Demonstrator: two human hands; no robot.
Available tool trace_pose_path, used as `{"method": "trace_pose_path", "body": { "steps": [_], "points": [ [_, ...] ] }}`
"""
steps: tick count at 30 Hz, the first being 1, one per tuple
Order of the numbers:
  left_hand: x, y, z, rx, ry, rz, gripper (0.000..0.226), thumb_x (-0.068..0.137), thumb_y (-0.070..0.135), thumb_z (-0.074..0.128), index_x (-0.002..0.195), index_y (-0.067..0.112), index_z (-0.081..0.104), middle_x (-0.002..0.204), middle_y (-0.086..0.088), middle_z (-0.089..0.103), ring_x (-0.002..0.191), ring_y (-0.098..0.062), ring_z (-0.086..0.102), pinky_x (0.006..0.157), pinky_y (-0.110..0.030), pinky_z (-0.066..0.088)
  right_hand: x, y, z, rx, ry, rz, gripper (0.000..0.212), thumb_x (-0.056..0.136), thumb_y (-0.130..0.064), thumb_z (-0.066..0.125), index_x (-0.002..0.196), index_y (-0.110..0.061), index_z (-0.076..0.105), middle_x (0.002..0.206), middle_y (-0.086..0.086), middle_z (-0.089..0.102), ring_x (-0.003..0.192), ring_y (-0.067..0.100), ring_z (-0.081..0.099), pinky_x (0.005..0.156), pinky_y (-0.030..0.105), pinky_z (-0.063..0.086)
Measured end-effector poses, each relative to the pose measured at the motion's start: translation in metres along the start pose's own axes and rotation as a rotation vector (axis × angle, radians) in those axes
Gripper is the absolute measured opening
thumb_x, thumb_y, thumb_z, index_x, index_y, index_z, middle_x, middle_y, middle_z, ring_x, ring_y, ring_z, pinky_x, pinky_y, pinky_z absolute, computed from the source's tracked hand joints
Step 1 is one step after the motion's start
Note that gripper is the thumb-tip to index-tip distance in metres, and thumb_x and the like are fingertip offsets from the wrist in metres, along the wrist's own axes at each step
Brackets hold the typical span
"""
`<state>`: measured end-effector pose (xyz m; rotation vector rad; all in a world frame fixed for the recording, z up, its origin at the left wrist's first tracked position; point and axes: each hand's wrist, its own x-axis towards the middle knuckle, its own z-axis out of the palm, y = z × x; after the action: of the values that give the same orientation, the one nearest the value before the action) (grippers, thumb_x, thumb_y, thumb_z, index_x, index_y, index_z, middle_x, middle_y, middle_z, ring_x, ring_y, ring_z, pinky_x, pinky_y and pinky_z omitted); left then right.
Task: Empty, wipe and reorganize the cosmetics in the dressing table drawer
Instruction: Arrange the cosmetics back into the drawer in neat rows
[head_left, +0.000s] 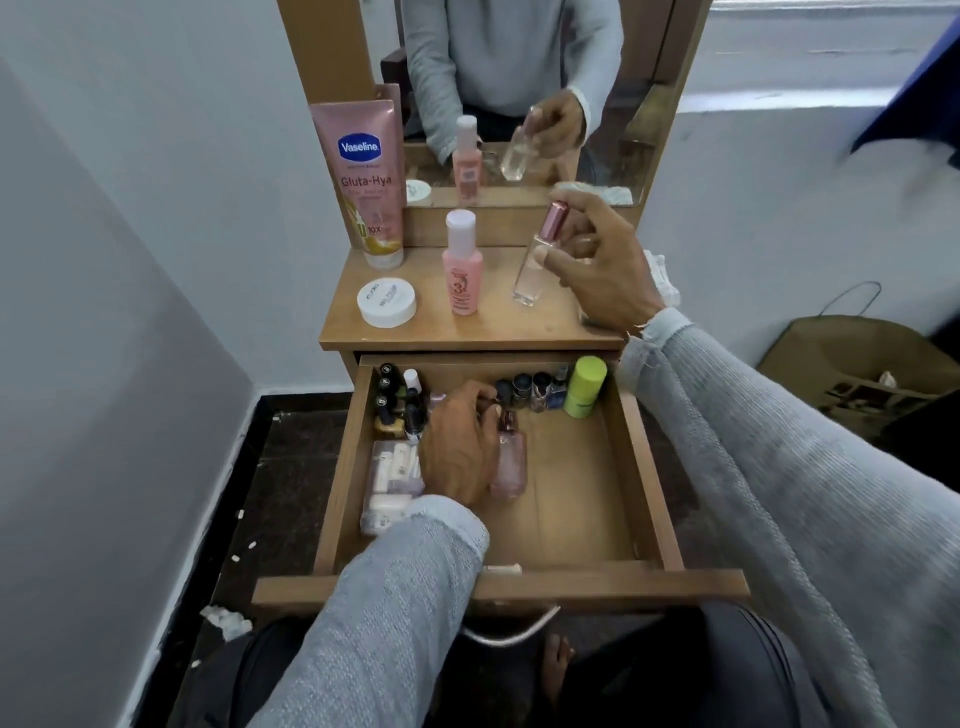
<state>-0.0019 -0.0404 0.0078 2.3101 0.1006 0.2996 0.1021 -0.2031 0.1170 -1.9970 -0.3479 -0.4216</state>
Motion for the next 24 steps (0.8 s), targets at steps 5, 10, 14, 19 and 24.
{"method": "trace_pose_path", "body": {
  "steps": [5, 10, 14, 19, 24],
  "points": [
    [-0.002, 0.001, -0.003, -0.122, -0.020, 0.016, 0.015, 0.091, 0.015, 0.064, 0.105, 0.017, 0.068, 0.102, 0.001, 0.071, 0.088, -0.011, 0.064, 0.079, -0.028, 0.052, -0.069, -0.008, -0.011, 0.033, -0.153, 0.077, 0.051, 0.087, -0.016, 0.069, 0.134, -0.016, 0.049, 0.090, 0.003, 0.056, 0.074, 0.015, 0.062, 0.068, 0.029, 0.059],
    [-0.002, 0.002, 0.000, -0.226, -0.109, 0.095, 0.015, 0.092, 0.012, 0.061, 0.102, 0.015, 0.073, 0.094, 0.003, 0.073, 0.081, -0.011, 0.069, 0.076, -0.037, 0.059, -0.115, 0.005, 0.003, 0.057, -0.232, 0.209, 0.054, 0.086, -0.016, 0.070, 0.136, -0.019, 0.050, 0.089, 0.003, 0.058, 0.073, 0.010, 0.057, 0.071, 0.023, 0.054],
    [-0.002, 0.005, -0.001, -0.435, -0.197, -0.021, 0.018, 0.097, 0.015, 0.057, 0.102, 0.012, 0.074, 0.085, -0.002, 0.074, 0.076, -0.019, 0.070, 0.073, -0.045, 0.060, -0.127, 0.017, 0.011, 0.196, -0.260, 0.329, 0.057, 0.086, -0.008, 0.070, 0.138, -0.015, 0.049, 0.093, 0.007, 0.057, 0.076, 0.014, 0.057, 0.074, 0.027, 0.055],
    [-0.004, 0.002, 0.000, -0.427, -0.335, -0.008, 0.022, 0.089, 0.026, 0.070, 0.108, 0.015, 0.074, 0.094, 0.003, 0.075, 0.087, -0.012, 0.071, 0.081, -0.041, 0.060, -0.133, 0.023, 0.010, 0.279, -0.255, 0.438, 0.057, 0.087, -0.008, 0.068, 0.140, -0.018, 0.047, 0.099, 0.009, 0.060, 0.085, 0.017, 0.063, 0.073, 0.027, 0.058],
    [-0.005, 0.003, 0.000, -0.404, -0.358, -0.082, 0.029, 0.076, 0.031, 0.082, 0.098, 0.014, 0.074, 0.087, 0.001, 0.074, 0.080, -0.015, 0.072, 0.074, -0.038, 0.061, -0.144, 0.030, 0.015, 0.252, -0.252, 0.484, 0.056, 0.089, -0.004, 0.065, 0.138, -0.021, 0.046, 0.110, 0.016, 0.062, 0.102, 0.028, 0.066, 0.087, 0.047, 0.056]
  ]
}}
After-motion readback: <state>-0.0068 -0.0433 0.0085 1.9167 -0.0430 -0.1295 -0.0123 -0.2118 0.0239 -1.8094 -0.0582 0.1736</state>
